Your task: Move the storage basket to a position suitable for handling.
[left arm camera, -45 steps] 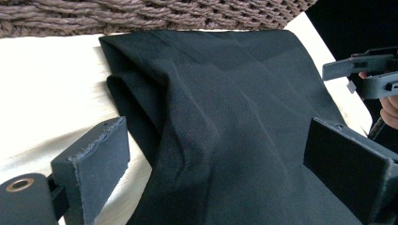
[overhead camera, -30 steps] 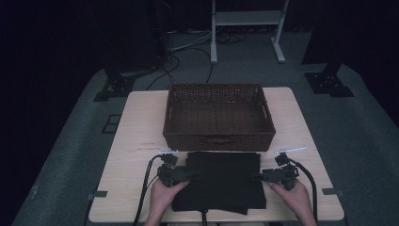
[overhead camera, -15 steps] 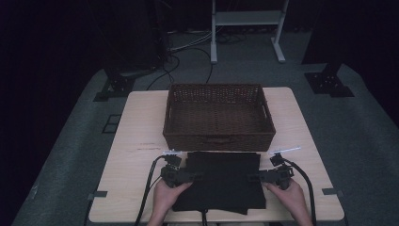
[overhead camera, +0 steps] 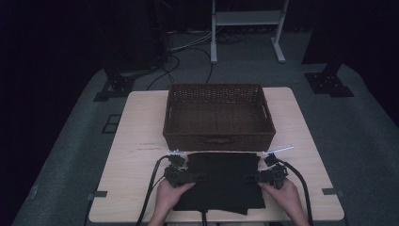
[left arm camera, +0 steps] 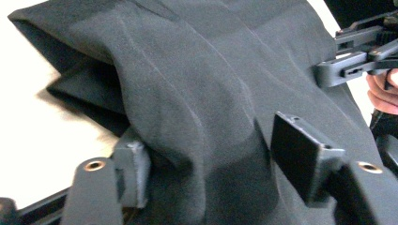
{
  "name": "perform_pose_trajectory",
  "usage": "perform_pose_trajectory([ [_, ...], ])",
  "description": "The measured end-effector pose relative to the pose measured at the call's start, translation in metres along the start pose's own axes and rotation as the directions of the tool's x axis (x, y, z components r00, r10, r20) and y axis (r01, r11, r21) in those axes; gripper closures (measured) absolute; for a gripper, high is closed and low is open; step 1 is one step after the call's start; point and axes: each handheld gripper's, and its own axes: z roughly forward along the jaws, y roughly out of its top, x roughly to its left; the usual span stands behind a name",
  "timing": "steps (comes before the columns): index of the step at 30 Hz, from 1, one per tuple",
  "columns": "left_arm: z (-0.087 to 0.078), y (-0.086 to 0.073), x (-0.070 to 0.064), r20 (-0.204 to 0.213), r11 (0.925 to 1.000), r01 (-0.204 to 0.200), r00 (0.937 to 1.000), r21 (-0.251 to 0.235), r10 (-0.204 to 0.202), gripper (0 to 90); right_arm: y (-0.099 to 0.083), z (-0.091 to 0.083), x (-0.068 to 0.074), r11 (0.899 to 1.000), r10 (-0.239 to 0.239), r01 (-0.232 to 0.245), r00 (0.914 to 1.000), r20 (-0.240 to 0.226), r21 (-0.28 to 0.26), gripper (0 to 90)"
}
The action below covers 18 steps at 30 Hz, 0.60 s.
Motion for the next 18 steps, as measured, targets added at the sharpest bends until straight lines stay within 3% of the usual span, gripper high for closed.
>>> perform_pose_trajectory([
  [11, 0.0058, 0.0019, -0.0006, 0.023, 0.9991, -0.022, 0.9995, 0.036, 0.021, 55.1, 0.0030, 0.0065, 0.0052, 0.999, -0.031, 0.031, 0.9995, 0.009, 0.031, 67.1],
  [18, 0.0102, 0.0042, -0.0031, 0.036, 0.9957, -0.066, 0.9973, 0.065, 0.064, 65.6, 0.0041, 0.0092, 0.0057, 0.998, -0.062, 0.062, 0.9981, 0.000, 0.031, 74.0],
])
